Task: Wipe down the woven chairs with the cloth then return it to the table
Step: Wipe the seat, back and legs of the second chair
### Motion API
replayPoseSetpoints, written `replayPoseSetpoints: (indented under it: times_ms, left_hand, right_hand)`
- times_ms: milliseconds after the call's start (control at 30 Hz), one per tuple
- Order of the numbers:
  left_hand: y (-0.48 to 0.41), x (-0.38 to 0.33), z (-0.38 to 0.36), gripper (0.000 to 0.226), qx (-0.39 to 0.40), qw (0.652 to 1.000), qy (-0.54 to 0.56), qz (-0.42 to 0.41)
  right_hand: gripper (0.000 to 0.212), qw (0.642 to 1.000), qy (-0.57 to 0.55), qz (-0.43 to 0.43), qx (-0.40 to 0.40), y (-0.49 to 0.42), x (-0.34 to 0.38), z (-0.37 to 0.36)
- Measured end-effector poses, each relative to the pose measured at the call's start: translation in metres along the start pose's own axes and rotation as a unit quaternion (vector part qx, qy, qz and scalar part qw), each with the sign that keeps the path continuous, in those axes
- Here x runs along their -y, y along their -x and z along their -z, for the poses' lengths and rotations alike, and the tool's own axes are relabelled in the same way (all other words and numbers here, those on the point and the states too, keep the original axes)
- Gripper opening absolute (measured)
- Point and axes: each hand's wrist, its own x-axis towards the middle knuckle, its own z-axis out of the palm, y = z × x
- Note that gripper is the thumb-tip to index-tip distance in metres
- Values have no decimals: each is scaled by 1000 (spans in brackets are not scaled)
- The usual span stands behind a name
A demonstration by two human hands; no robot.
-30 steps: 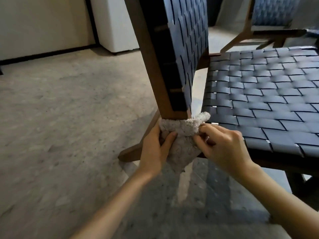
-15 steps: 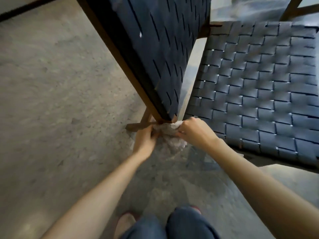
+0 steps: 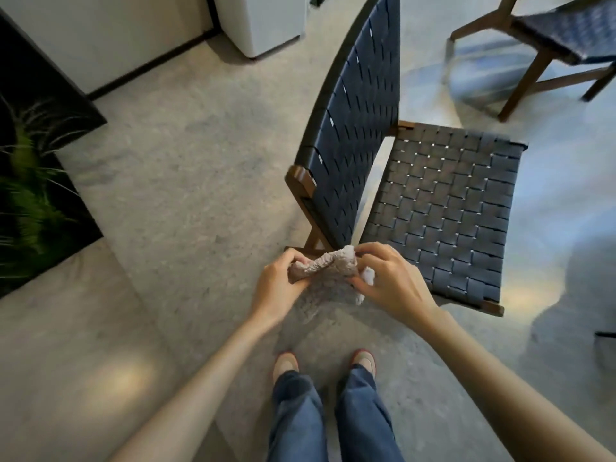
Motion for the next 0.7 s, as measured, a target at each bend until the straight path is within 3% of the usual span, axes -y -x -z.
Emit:
replayPoseSetpoints:
  times_ms: [167, 300, 467, 600, 700]
  left_hand:
    - [17, -55, 74, 27, -21, 994, -46, -96]
    - [8, -77, 118, 24, -44, 986, -83, -136]
    - [-38, -90, 165, 21, -54, 985, -84, -140]
    - [-103, -104, 199, 32, -7, 984, -75, -164]
    - [-163, -116, 223, 27, 30, 980, -84, -179]
  right_hand:
    - [17, 992, -49, 78, -88, 6, 71, 54]
    - [28, 982, -98, 74, -141, -12, 108, 73]
    - [39, 985, -92, 42, -142, -64, 123, 93]
    - [34, 977, -158, 25, -144, -121, 122, 107]
    - [29, 974, -175, 1, -144, -168, 114, 114]
